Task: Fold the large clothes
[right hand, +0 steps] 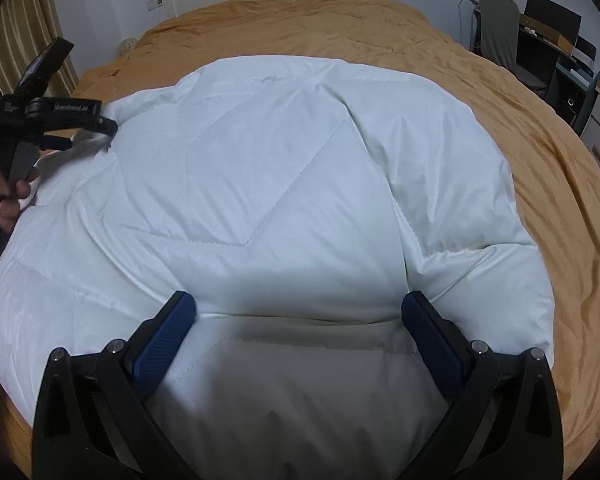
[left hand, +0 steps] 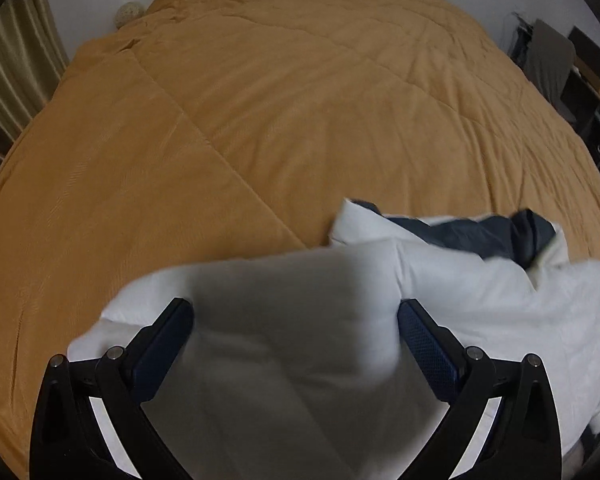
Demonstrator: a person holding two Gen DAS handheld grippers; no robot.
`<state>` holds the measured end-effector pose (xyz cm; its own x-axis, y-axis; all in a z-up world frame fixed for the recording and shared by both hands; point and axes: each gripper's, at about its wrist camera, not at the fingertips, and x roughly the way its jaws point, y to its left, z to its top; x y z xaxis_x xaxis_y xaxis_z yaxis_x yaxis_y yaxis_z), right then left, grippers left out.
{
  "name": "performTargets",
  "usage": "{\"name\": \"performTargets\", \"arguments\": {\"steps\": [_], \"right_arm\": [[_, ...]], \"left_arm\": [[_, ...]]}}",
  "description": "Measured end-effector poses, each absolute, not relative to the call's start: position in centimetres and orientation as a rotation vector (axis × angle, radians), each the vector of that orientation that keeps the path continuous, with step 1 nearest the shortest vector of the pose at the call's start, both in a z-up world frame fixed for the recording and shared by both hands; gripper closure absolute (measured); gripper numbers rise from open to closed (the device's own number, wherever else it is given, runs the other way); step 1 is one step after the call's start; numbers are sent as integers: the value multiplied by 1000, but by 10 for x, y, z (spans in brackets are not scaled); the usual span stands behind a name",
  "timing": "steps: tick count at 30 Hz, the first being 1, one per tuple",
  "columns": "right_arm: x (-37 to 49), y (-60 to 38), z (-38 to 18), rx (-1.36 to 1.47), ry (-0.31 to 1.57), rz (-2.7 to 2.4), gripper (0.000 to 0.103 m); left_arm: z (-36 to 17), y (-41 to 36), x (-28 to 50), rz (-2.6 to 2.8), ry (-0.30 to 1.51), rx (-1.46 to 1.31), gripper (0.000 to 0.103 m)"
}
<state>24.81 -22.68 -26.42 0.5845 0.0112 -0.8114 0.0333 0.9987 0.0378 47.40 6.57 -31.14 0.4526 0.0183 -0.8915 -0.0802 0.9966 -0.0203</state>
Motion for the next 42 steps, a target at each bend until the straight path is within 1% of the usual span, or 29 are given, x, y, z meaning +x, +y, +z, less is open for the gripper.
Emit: {"name": "performTargets", "arguments": {"steps": [2, 3, 5, 8, 10, 12, 14, 16, 17, 19, 23, 25, 28, 30, 33, 35, 36, 37, 40, 42], "right_arm": [[248, -228, -265, 52, 946, -13, 0], [248, -228, -265, 51, 946, -14, 0], [246, -228, -265, 48, 944, -16, 0], [247, -228, -264, 46, 944, -17, 0], [247, -228, -264, 44, 942, -17, 0], [246, -228, -263, 43, 939, -20, 0], [245, -227, -262, 39, 933, -27, 0], [243, -226, -261, 35, 929, -37, 0], [242, -226, -260, 33, 928, -40, 0], [240, -227, -258, 25, 923, -36, 0], [233, -239, -246, -23, 912, -148, 1], [225, -231, -228, -42, 882, -204, 10], [208, -189, -188, -12, 783, -43, 11], [203, -150, -176, -33, 763, 71, 11], [210, -119, -197, -88, 804, 149, 11], [228, -116, -243, -121, 932, 141, 10], [233, -125, -260, -81, 932, 151, 5], [234, -130, -264, -78, 904, 154, 0], [240, -136, -264, -55, 925, 160, 1], [240, -134, -266, -60, 919, 157, 1]], "left_arm": [[-314, 91, 473, 100, 1109, -137, 0], [-307, 104, 468, 95, 1095, -211, 2], [-283, 123, 446, 47, 1004, -322, 2], [-241, 126, 385, -49, 903, -320, 1], [-232, 116, 337, -79, 874, -241, 1], [-242, 103, 288, -94, 855, -139, 1], [-266, 93, 254, -84, 840, -68, 1], [-307, 98, 234, -41, 891, -105, 0], [-321, 107, 226, -47, 874, -169, 0], [-325, 111, 220, -49, 828, -178, 0], [-323, 111, 236, -50, 859, -165, 0], [-322, 115, 235, -51, 858, -187, 0], [-313, 117, 214, -46, 857, -197, 1], [-300, 121, 193, -53, 842, -239, 1], [-283, 153, 156, -44, 793, -349, 1], [-288, 179, 128, -23, 792, -460, 1], [-294, 190, 119, -33, 804, -522, 1], [-304, 200, 113, -61, 831, -604, 1], [-330, 214, 106, -144, 887, -794, 1], [-334, 214, 113, -171, 876, -837, 1]]}}
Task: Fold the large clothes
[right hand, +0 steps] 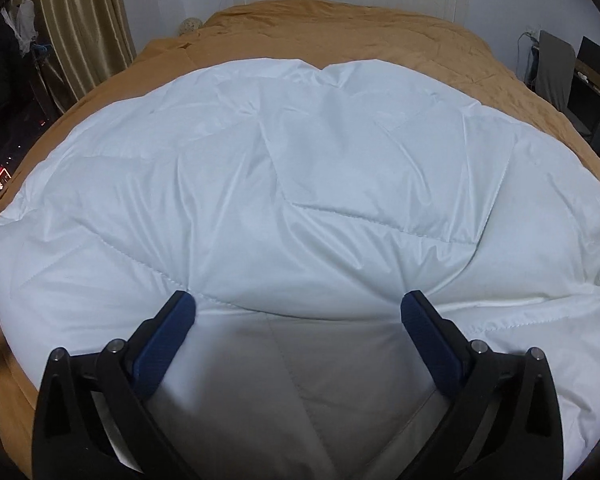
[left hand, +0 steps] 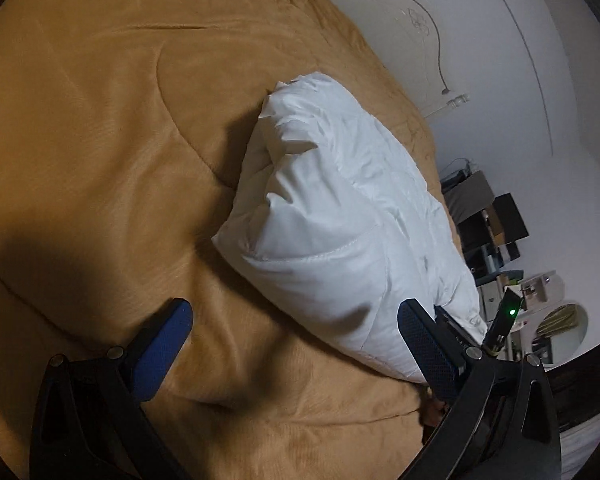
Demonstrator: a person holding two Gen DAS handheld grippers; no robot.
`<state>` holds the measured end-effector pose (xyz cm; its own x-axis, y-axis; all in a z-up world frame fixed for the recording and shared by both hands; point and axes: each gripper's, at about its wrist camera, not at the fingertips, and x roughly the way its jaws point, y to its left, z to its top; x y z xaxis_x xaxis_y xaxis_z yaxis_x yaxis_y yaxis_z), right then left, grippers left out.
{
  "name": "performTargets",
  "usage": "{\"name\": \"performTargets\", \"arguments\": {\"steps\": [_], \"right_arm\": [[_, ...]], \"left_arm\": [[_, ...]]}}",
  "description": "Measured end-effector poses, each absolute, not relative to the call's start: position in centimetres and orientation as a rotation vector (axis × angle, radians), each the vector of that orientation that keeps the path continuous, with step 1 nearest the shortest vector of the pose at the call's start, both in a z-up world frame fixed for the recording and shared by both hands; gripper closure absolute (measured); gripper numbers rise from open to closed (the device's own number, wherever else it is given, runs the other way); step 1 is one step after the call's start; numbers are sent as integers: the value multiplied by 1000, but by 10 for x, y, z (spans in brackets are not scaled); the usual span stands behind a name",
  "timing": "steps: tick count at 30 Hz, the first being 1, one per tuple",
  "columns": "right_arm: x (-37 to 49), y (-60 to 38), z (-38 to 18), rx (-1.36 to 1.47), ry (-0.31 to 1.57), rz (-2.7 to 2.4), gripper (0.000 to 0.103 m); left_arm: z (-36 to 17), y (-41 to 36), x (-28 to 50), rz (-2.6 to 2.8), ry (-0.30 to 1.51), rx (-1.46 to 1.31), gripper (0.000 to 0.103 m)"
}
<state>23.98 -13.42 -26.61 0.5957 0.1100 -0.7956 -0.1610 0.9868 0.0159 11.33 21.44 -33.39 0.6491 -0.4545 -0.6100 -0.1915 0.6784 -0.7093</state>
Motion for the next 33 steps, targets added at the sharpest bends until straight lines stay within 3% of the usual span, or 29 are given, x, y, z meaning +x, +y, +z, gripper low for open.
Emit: {"name": "performTargets", "arguments": {"steps": [10, 12, 13, 14, 15, 16, 19, 22, 25, 33], "right_arm": [[236, -130, -267, -62, 920, 151, 0], [237, -132, -260, -60, 928, 147, 2], [234, -132, -251, -52, 929, 140, 29], [228, -132, -239, -37, 925, 148, 47], [221, -132, -226, -16, 925, 178, 79], [212, -129, -211, 18, 931, 234, 88], [197, -116, -191, 81, 957, 298, 94], [213, -96, -216, 65, 1081, 282, 100], [254, -92, -244, 46, 1151, 174, 103], [411, -95, -250, 42, 1175, -2, 103]], "left_arm": [[-347, 183, 208, -139, 897, -803, 3], [-341, 183, 207, -123, 899, -823, 23], [-339, 185, 205, -144, 898, -836, 27], [-338, 187, 204, -157, 894, -841, 34], [-337, 190, 200, -169, 890, -847, 39], [-337, 191, 199, -172, 892, -846, 40], [-339, 190, 199, -163, 906, -819, 43], [-339, 190, 202, -162, 917, -799, 44], [-336, 188, 199, -162, 925, -764, 44], [-340, 185, 212, -188, 946, -768, 43]]}}
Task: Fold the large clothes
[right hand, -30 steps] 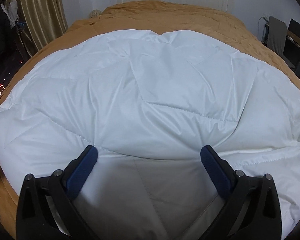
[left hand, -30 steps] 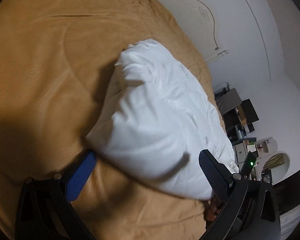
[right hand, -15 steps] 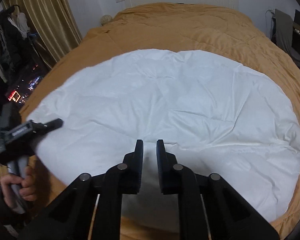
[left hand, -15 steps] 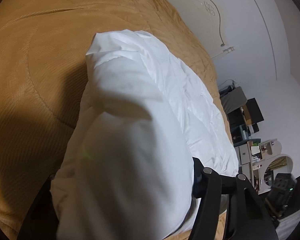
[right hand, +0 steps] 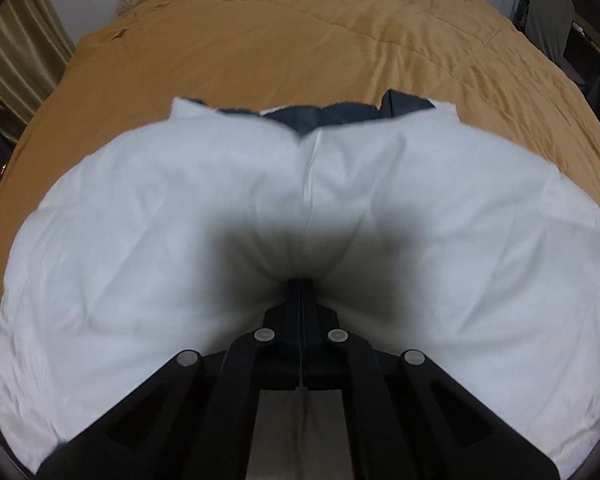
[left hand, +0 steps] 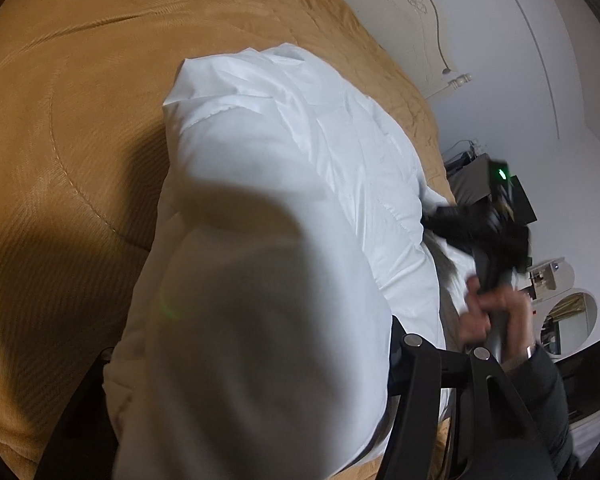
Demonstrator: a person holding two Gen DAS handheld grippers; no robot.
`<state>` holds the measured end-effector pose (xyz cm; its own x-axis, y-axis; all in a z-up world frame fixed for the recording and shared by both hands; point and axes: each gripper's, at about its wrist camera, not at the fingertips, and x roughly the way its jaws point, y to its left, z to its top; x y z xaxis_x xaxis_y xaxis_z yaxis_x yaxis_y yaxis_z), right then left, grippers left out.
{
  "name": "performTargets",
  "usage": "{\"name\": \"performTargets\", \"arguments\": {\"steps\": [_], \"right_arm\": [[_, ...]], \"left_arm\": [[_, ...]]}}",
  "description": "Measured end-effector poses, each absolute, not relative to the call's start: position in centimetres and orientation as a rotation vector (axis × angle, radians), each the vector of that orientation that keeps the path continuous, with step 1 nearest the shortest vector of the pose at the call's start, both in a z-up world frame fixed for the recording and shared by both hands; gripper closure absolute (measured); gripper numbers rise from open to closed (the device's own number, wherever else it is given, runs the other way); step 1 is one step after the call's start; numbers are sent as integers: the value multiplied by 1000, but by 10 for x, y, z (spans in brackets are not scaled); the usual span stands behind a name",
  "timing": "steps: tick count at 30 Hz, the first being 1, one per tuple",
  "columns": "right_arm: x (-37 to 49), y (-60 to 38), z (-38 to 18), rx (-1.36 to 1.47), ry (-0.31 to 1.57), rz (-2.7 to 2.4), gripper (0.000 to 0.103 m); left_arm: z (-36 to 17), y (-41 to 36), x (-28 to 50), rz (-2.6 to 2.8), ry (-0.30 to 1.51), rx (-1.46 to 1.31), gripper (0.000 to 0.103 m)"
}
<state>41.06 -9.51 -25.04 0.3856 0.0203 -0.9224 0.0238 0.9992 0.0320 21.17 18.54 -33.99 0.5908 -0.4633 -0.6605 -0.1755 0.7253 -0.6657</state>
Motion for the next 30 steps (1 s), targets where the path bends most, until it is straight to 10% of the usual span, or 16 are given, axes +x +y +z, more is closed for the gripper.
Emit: {"name": "performTargets", "arguments": {"steps": [9, 30], "right_arm": [[454, -97, -259, 35, 1215, -62, 103], [181, -80, -238, -191, 1103, 47, 103]], "left_arm": [[-339, 181, 222, -178, 962, -743, 43], [-340, 180, 221, -177, 961, -716, 43]]}}
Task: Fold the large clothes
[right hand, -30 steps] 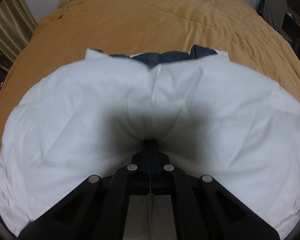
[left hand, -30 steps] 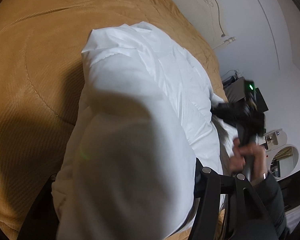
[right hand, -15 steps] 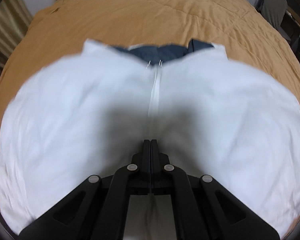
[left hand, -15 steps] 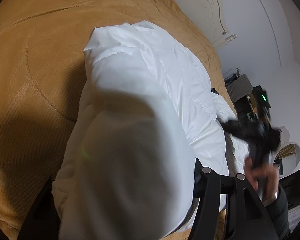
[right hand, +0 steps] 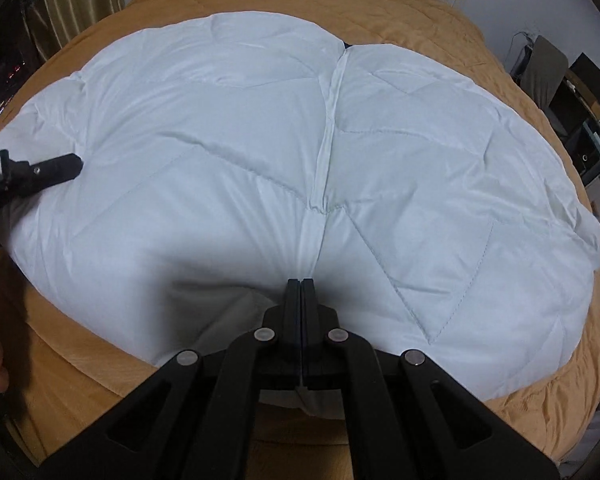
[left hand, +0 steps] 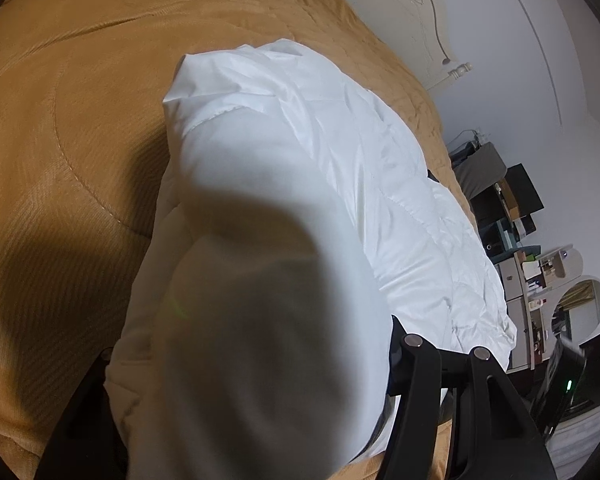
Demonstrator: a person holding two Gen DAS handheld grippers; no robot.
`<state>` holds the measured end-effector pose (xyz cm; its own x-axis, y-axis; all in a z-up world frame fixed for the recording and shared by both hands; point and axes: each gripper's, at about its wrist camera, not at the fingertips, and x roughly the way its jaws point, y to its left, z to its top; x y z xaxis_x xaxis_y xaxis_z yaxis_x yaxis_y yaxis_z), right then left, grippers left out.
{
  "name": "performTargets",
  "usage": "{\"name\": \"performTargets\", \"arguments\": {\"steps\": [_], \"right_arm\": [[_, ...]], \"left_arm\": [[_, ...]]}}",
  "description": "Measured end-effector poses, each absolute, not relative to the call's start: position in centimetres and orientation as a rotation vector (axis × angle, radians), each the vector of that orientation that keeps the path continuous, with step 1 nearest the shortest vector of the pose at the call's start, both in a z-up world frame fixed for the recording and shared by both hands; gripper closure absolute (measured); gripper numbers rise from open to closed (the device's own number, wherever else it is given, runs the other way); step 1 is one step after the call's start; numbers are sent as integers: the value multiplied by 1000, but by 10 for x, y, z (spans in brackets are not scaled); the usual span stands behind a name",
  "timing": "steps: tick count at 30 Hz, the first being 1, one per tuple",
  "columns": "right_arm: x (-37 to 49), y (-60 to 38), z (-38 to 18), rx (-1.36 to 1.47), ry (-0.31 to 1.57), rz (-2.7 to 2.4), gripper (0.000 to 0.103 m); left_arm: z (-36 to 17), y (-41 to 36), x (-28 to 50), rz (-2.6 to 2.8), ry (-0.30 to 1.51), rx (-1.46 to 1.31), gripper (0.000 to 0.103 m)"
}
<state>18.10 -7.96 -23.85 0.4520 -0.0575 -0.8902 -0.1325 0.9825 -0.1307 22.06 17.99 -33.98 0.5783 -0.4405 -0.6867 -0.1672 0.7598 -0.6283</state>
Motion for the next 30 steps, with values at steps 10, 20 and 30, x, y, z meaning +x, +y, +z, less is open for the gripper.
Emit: {"name": "performTargets", "arguments": {"steps": [10, 20, 30], "right_arm": [[379, -116, -250, 93, 1141, 20, 103], [456, -117, -266, 100, 1215, -23, 103], [267, -113, -221, 47, 1332, 158, 103]], "left_arm": [[-338, 176, 225, -173, 955, -675, 43], [-334, 178, 230, -172, 975, -640, 51], [-334, 178, 238, -194, 987, -663, 53]]}}
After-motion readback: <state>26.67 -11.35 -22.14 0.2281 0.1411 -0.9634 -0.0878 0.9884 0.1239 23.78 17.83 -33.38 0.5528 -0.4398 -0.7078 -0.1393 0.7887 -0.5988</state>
